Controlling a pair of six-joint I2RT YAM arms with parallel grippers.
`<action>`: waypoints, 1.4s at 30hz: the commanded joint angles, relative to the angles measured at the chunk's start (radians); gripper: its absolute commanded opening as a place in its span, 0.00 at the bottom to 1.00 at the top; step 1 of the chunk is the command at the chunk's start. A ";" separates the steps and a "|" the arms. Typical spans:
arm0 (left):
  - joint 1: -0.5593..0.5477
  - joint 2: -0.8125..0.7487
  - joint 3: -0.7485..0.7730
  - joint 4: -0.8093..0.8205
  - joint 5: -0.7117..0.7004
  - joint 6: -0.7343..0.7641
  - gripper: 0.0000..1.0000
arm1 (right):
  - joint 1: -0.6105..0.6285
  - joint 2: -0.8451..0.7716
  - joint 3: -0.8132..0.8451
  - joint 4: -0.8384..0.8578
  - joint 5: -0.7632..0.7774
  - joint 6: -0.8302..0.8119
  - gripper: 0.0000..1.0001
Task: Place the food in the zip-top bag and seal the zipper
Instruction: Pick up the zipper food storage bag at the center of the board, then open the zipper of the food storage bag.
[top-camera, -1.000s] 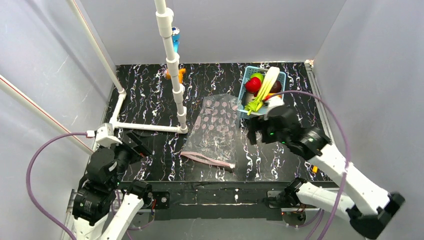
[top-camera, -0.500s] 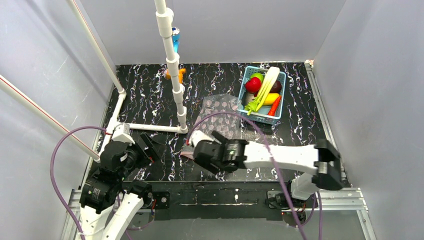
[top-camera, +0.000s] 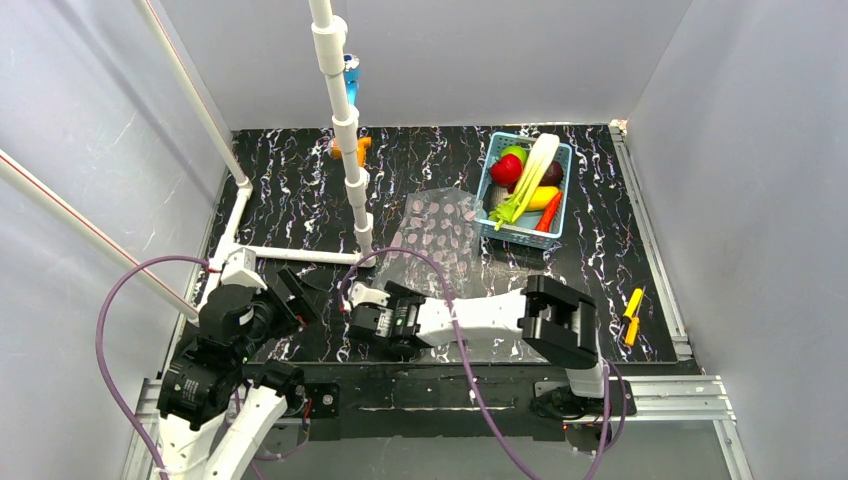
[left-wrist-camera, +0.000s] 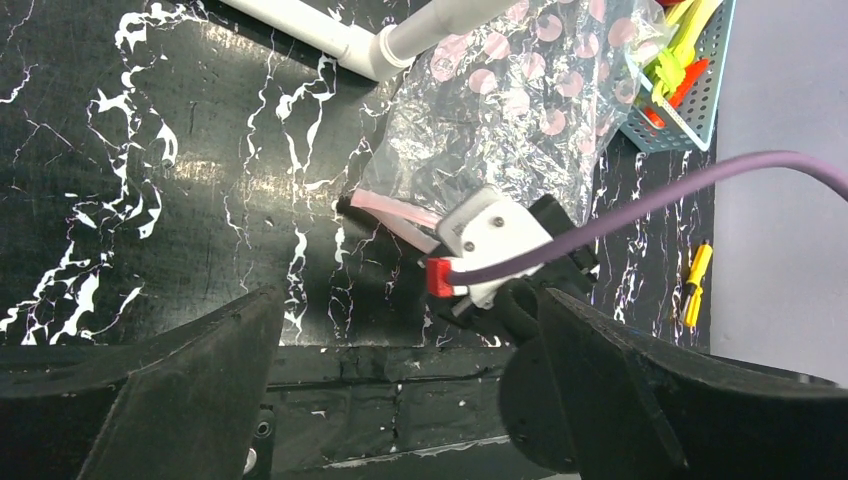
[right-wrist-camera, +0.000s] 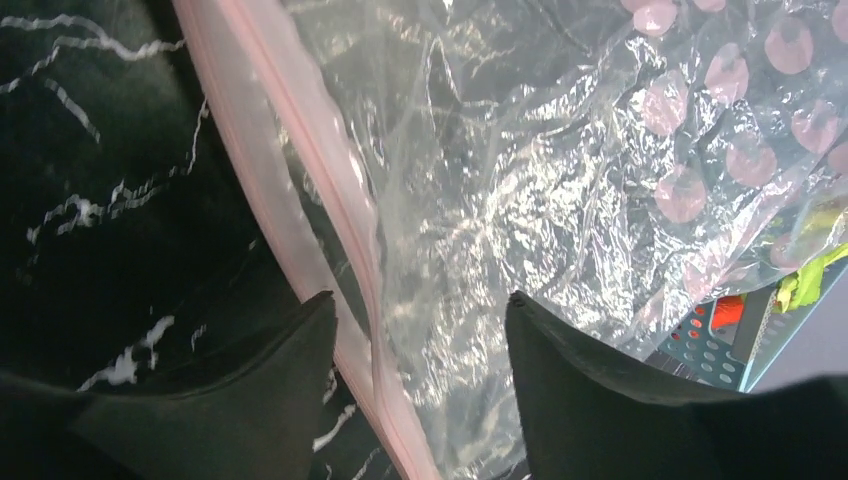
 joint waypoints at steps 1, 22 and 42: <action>-0.005 0.008 0.010 0.002 -0.005 0.004 0.99 | 0.001 0.045 0.041 0.047 0.173 -0.009 0.59; -0.006 0.112 0.252 0.083 0.126 -0.005 1.00 | -0.166 -0.573 0.025 0.089 -0.547 0.297 0.01; -0.222 0.457 0.283 0.247 0.444 0.017 0.86 | -0.467 -0.656 -0.095 0.315 -1.046 0.595 0.01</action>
